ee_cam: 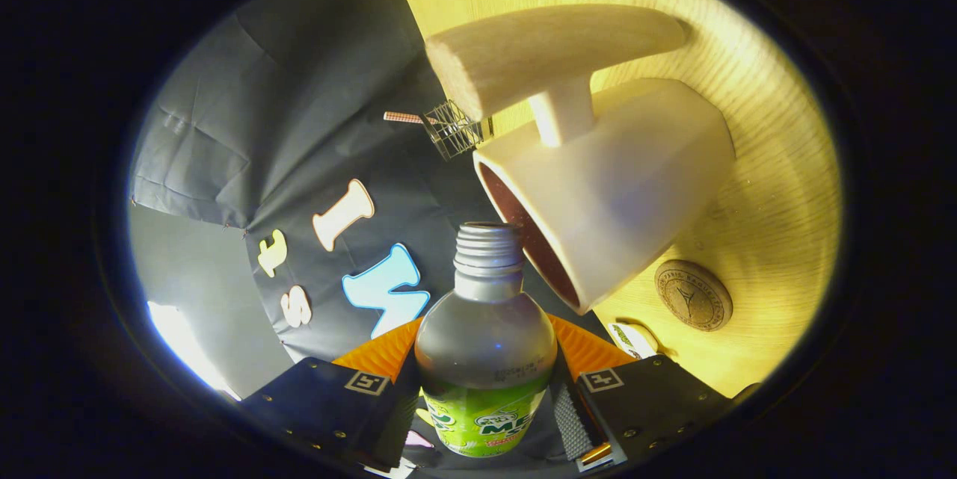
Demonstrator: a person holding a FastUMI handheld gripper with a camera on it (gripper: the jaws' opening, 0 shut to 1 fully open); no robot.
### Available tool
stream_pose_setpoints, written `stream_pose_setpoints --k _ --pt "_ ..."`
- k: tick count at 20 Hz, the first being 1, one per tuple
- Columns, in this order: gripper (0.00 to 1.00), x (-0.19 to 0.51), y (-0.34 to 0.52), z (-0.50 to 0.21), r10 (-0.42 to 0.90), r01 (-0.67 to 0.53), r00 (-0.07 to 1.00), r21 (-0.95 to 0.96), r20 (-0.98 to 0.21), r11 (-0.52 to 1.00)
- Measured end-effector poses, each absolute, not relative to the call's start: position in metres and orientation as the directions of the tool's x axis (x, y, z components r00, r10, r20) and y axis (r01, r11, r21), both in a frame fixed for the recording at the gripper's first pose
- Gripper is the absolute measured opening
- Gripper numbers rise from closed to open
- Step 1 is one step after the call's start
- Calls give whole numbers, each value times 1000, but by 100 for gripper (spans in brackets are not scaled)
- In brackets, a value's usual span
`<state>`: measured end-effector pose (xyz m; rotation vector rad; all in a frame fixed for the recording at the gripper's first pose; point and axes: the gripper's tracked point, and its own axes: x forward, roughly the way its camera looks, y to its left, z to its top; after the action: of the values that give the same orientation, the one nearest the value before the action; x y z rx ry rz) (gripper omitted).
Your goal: Take the bottle from table, then pour the juice into the cup, finally place the bottle on the coaster
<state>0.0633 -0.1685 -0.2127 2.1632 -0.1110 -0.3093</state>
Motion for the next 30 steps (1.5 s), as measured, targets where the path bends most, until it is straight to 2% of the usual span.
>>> stream_pose_setpoints --k 14,18,25,30 --pt "77 69 -178 -202 -203 19 968 857 -144 -515" --pt "78 67 -176 -202 -194 68 970 924 -150 -376" --pt "78 63 -169 -195 -190 83 976 988 -107 -128" --pt "78 57 -164 -192 -180 129 978 985 -108 112"
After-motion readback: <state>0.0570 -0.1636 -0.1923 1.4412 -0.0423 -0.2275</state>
